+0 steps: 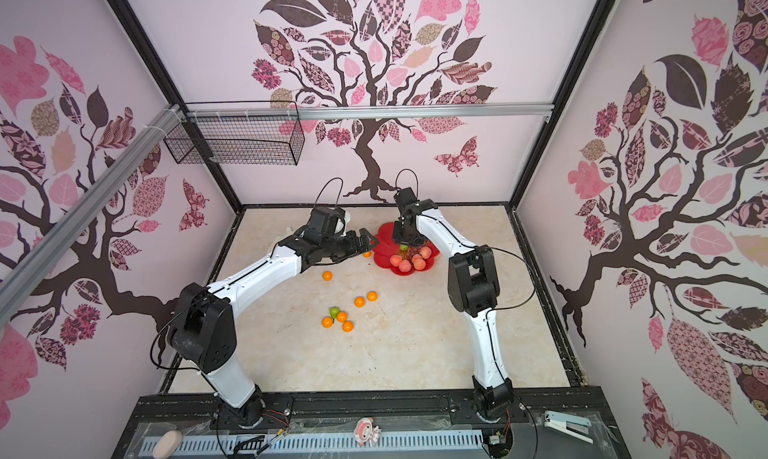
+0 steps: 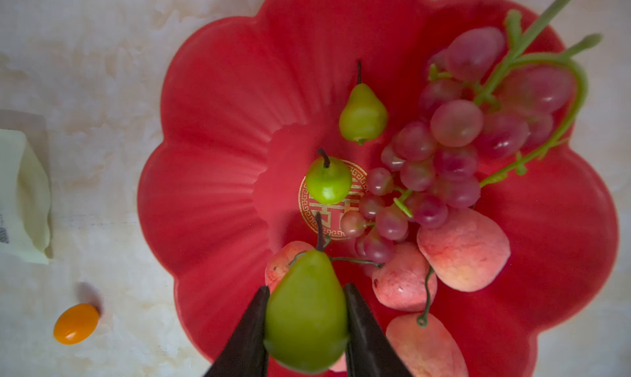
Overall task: Place and organize the fake fruits in the fruit bowl
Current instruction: 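Lower the pear into the bowl and open the right gripper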
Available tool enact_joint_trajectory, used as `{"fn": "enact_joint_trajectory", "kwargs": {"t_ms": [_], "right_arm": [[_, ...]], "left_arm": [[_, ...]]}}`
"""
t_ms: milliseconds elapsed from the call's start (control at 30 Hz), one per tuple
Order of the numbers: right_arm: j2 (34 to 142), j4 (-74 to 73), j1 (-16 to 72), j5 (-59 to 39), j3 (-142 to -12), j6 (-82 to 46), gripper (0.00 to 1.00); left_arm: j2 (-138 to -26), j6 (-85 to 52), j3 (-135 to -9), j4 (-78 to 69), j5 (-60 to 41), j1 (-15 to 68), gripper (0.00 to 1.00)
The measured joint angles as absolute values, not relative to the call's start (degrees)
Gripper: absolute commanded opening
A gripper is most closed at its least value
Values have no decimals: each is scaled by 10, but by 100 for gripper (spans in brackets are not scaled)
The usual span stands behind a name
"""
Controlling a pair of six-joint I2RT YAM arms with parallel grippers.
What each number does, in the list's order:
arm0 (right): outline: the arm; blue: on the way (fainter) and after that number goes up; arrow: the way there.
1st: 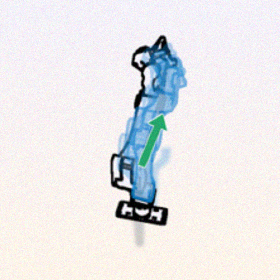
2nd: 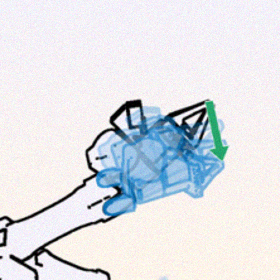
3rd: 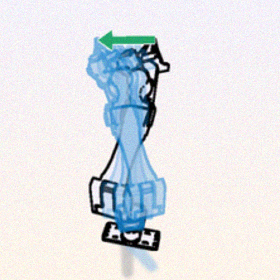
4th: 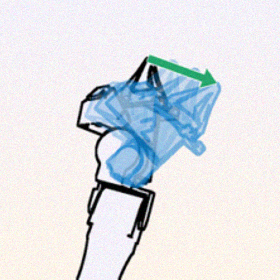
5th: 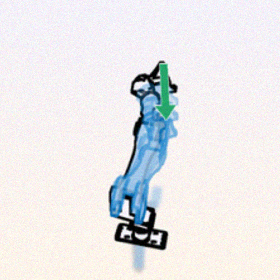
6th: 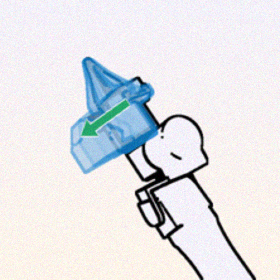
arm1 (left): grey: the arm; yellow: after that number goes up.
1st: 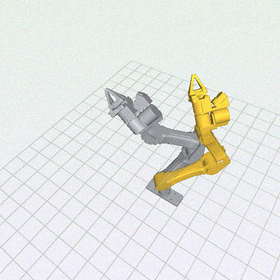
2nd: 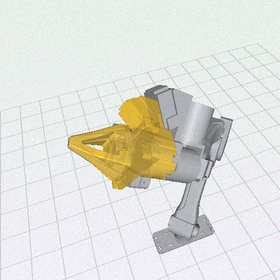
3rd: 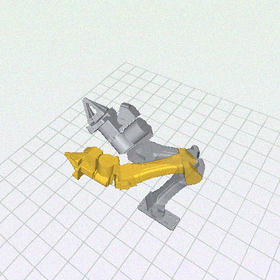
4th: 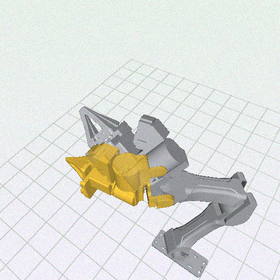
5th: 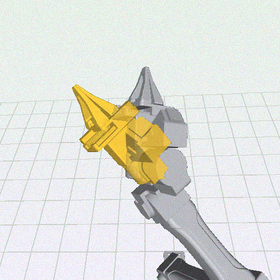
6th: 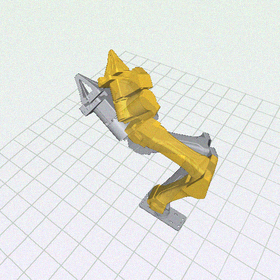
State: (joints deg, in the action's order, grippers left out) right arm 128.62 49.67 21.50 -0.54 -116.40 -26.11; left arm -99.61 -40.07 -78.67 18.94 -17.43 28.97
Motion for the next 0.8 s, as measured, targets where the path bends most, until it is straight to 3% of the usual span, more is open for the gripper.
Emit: {"fn": "enact_joint_trajectory", "kwargs": {"t_ms": [800], "right_arm": [[1348, 528, 207, -3, -1201, -252, 43]], "left_arm": [[-1011, -398, -787, 189, -185, 290, 98]]}}
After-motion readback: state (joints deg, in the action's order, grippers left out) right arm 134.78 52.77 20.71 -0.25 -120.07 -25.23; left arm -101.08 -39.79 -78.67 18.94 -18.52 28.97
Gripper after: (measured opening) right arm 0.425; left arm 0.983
